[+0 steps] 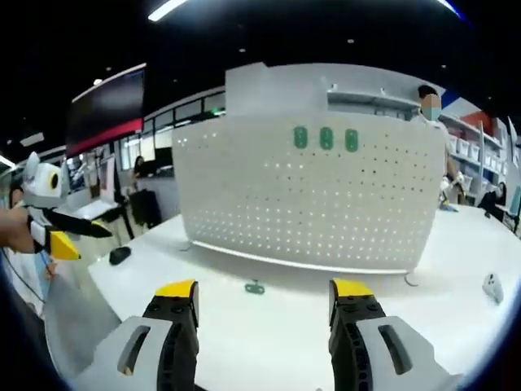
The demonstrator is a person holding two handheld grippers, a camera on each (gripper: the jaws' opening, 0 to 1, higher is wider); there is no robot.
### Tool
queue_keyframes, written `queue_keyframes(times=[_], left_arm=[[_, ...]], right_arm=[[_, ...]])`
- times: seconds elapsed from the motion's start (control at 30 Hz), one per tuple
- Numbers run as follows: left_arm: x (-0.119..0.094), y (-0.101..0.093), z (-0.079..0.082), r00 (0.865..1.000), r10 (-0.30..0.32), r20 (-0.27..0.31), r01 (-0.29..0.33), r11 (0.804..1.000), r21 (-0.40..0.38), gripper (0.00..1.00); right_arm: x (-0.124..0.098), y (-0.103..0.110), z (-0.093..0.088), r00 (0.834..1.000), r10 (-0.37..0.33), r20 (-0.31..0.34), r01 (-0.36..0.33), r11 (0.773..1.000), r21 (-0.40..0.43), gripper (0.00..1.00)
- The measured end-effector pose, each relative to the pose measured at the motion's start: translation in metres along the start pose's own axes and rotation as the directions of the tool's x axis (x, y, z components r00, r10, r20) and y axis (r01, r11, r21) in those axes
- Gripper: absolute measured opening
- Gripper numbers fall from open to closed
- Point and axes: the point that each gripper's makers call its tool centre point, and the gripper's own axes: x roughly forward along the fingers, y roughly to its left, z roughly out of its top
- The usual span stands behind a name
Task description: Insert the hook assembly into the mounting plate slot until the hook locks in place.
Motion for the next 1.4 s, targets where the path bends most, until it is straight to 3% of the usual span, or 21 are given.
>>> queue_keyframes(times=[0.33, 0.67, 1.07, 1.4], left_arm=[[0.022, 0.007, -0.004, 0.999, -0.014, -0.031, 0.014, 1.0, -0.004, 0.89], [0.053, 0.009, -0.008, 0.998, -0.043, -0.044, 0.042, 0.999, -0.025, 0.86], [0.122, 0.006, -0.019, 0.985, -0.125, -0.116, 0.124, 0.992, -0.017, 0.8], [0.179, 0.02, -0.027, 0.979, -0.149, -0.14, 0.148, 0.989, -0.02, 0.73]], right_arm=[[-0.015, 0.018, -0.017, 0.999, 0.035, -0.034, -0.034, 0.999, 0.021, 0.63], [-0.005, 0.022, -0.029, 0.991, 0.084, -0.106, -0.086, 0.996, -0.011, 0.62], [0.004, 0.003, -0.031, 0.989, 0.079, -0.128, -0.08, 0.997, -0.009, 0.61], [0.013, -0.006, -0.034, 0.985, 0.082, -0.152, -0.083, 0.997, 0.0, 0.59]])
